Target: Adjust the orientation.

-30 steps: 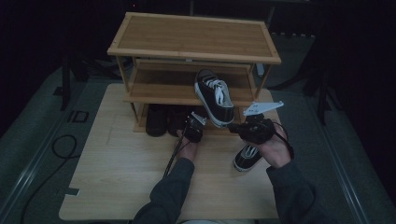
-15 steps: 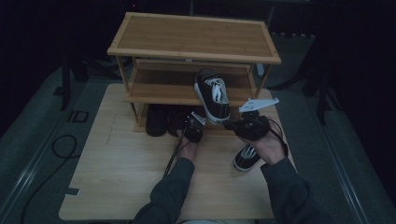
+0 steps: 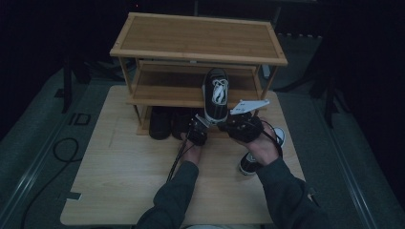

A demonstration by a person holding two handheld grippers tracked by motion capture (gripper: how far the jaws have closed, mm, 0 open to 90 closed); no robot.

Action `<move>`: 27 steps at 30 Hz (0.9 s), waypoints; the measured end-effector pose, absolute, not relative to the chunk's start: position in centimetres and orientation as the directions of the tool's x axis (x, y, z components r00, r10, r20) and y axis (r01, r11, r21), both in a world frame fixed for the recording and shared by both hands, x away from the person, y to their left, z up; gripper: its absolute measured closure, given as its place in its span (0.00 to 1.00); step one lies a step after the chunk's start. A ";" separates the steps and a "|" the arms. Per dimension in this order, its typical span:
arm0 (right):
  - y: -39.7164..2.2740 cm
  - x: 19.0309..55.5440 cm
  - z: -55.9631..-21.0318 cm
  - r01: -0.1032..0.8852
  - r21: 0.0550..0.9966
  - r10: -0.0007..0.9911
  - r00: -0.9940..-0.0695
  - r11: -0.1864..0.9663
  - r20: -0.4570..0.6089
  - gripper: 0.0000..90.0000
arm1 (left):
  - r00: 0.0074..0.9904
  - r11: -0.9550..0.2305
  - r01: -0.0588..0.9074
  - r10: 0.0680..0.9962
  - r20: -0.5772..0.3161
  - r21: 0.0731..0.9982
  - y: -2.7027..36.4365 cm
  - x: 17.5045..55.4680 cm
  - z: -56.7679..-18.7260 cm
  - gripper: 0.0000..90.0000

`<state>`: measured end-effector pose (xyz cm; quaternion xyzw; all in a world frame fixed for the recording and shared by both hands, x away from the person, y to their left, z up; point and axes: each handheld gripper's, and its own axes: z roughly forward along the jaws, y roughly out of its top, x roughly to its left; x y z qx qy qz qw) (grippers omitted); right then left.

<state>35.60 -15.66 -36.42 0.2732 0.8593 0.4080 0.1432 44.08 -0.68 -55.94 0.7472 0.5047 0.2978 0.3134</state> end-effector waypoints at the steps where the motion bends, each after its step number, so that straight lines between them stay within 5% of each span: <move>1: -15.4 35.6 -36.4 0.354 0.778 0.587 -0.809 0.519 -0.024 1.00 | 0.314 -0.294 0.567 0.941 0.127 0.769 -0.7 44.1 -55.9 1.00; 27: -17.1 36.2 -36.1 0.349 0.775 0.635 -0.768 0.527 -0.085 1.00 | 0.317 -0.295 0.568 0.940 0.126 0.769 -0.6 44.1 -55.9 1.00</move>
